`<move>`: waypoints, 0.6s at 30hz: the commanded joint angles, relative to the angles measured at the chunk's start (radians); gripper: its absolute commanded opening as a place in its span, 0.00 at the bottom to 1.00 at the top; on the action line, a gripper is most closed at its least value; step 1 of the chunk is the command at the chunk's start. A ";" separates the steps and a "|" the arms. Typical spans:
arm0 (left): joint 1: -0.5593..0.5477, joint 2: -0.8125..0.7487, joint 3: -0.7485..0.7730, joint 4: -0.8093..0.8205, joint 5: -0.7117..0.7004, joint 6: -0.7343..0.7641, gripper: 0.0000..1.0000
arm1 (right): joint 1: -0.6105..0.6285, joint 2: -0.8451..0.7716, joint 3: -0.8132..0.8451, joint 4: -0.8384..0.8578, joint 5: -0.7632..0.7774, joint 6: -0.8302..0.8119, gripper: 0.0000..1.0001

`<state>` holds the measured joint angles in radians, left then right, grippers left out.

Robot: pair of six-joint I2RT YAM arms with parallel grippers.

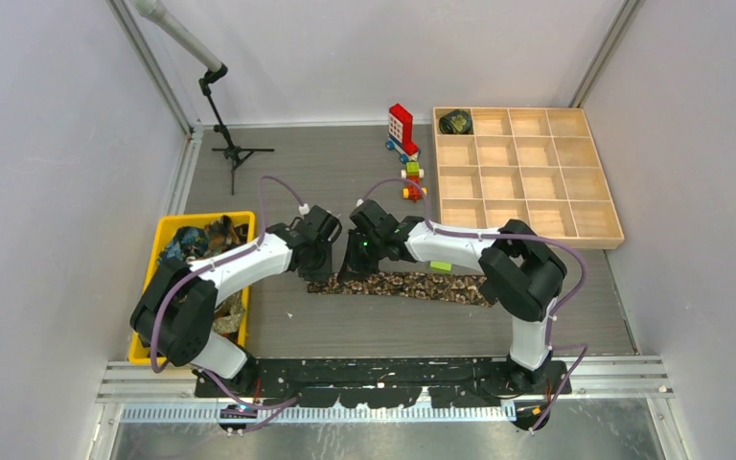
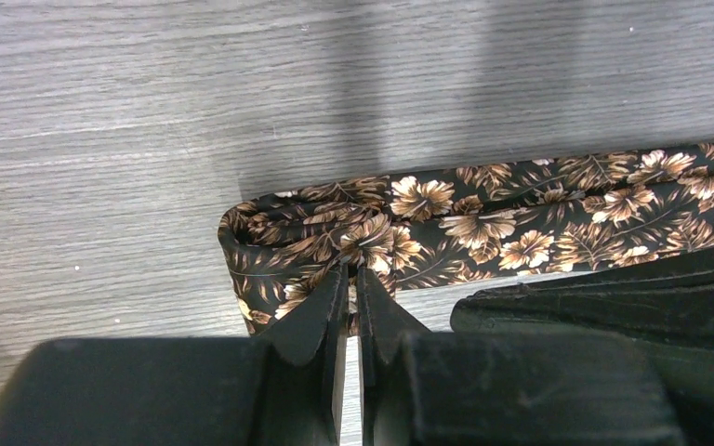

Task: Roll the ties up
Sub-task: Roll the tie at the center of the board.

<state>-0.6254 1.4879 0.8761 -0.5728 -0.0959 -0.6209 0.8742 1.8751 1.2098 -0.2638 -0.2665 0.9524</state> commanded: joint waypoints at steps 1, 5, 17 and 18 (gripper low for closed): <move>0.027 -0.020 -0.008 0.020 0.007 0.016 0.09 | 0.003 0.015 0.056 0.026 -0.024 0.018 0.11; 0.029 -0.045 0.005 -0.009 0.007 0.024 0.10 | 0.004 0.036 0.087 0.030 -0.032 0.027 0.12; 0.031 -0.096 0.035 -0.071 -0.005 0.044 0.10 | 0.020 0.100 0.137 0.094 -0.074 0.071 0.12; 0.030 -0.101 0.040 -0.081 -0.010 0.049 0.10 | 0.022 0.104 0.142 0.099 -0.077 0.072 0.12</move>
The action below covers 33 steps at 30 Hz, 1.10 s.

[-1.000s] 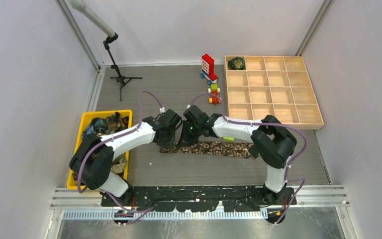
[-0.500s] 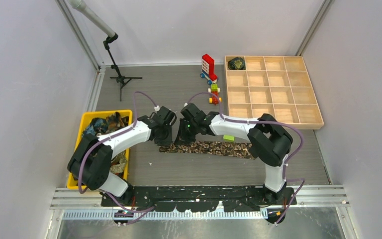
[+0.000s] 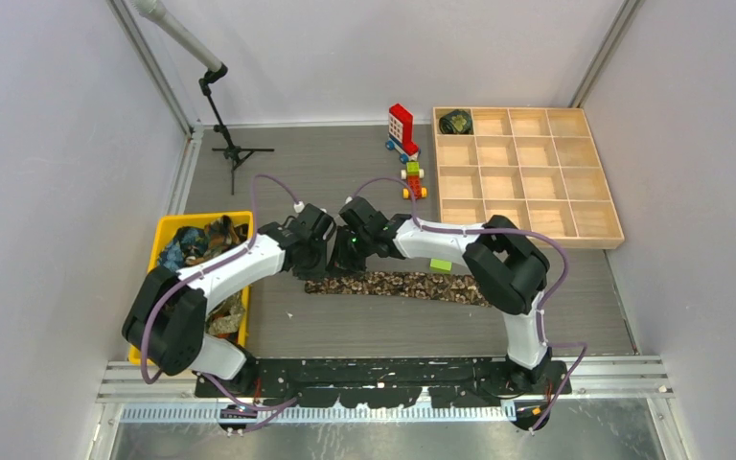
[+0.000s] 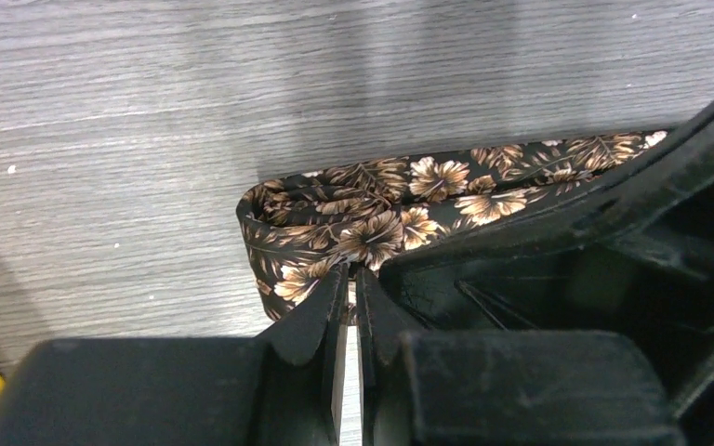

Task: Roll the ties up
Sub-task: Roll the tie at the center of the board.

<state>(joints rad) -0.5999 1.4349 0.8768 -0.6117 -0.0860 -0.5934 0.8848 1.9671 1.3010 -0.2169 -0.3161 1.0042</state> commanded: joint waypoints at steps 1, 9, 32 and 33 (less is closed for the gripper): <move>0.006 -0.052 0.044 -0.051 -0.023 0.026 0.10 | 0.015 0.015 0.053 0.053 -0.028 0.021 0.12; 0.013 -0.092 0.057 -0.104 -0.043 0.048 0.12 | 0.022 0.057 0.079 0.066 -0.040 0.027 0.12; 0.043 -0.021 -0.058 0.054 0.119 0.079 0.12 | 0.023 0.094 0.040 0.117 -0.052 0.037 0.11; 0.044 -0.013 -0.063 0.059 0.120 0.077 0.12 | 0.022 0.092 0.038 0.117 -0.052 0.036 0.11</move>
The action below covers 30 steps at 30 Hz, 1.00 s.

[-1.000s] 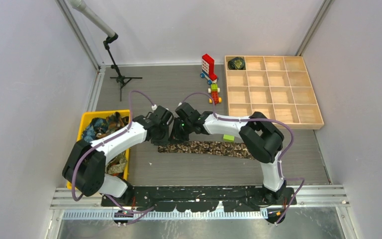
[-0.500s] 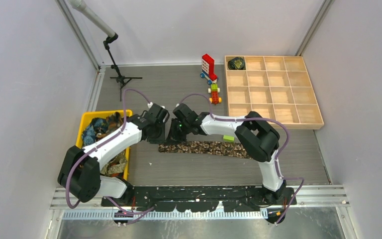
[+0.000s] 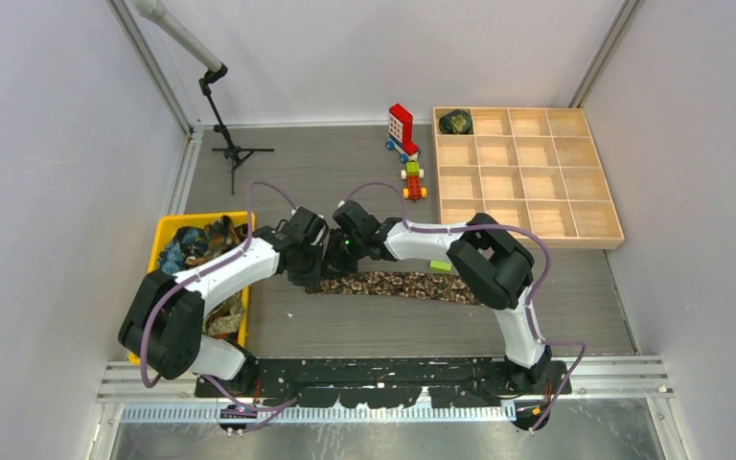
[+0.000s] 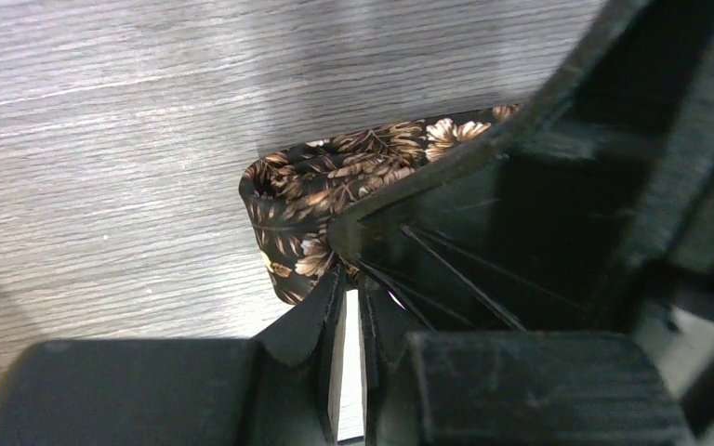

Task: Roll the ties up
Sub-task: Roll the tie at the center of the board.

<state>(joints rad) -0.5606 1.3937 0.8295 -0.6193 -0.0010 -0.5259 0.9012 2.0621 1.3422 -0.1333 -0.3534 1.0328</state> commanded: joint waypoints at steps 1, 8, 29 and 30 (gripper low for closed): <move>0.004 0.038 -0.022 0.072 0.036 0.009 0.11 | 0.007 -0.004 -0.001 0.032 -0.014 0.007 0.11; 0.004 0.065 -0.025 0.092 0.036 0.002 0.11 | 0.005 -0.035 0.056 -0.058 -0.006 -0.051 0.12; 0.004 0.035 0.050 0.024 0.048 -0.010 0.11 | 0.005 -0.069 0.010 -0.128 0.040 -0.079 0.12; 0.004 0.032 0.051 0.020 0.046 -0.010 0.11 | 0.005 -0.064 0.010 -0.128 0.040 -0.082 0.12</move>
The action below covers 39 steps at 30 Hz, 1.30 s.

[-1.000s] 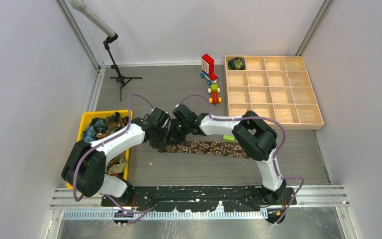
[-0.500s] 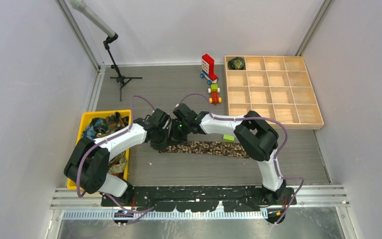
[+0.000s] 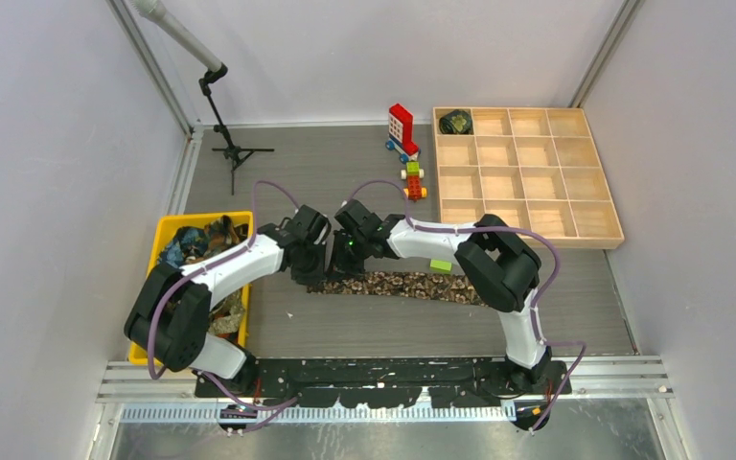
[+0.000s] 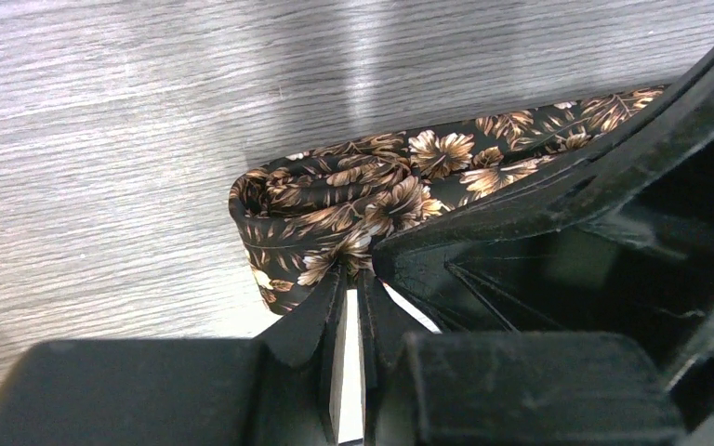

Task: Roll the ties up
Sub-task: Roll the tie at the center of the board.

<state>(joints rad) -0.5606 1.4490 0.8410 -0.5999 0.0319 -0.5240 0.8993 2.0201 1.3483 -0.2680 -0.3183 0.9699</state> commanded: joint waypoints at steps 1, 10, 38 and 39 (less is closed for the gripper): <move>0.005 -0.028 0.042 -0.005 0.012 -0.012 0.11 | 0.006 -0.015 0.006 0.007 0.005 -0.020 0.12; 0.006 -0.106 0.037 -0.033 -0.024 0.012 0.41 | 0.006 0.003 0.000 0.005 0.007 -0.027 0.12; 0.376 -0.172 -0.297 0.415 0.438 -0.067 0.59 | 0.000 0.041 0.004 -0.005 -0.007 -0.041 0.11; 0.380 -0.168 -0.306 0.431 0.448 -0.073 0.59 | 0.000 0.043 0.005 -0.004 -0.007 -0.040 0.11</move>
<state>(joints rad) -0.2028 1.2720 0.5571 -0.2935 0.3859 -0.5720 0.8993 2.0350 1.3479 -0.2668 -0.3206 0.9447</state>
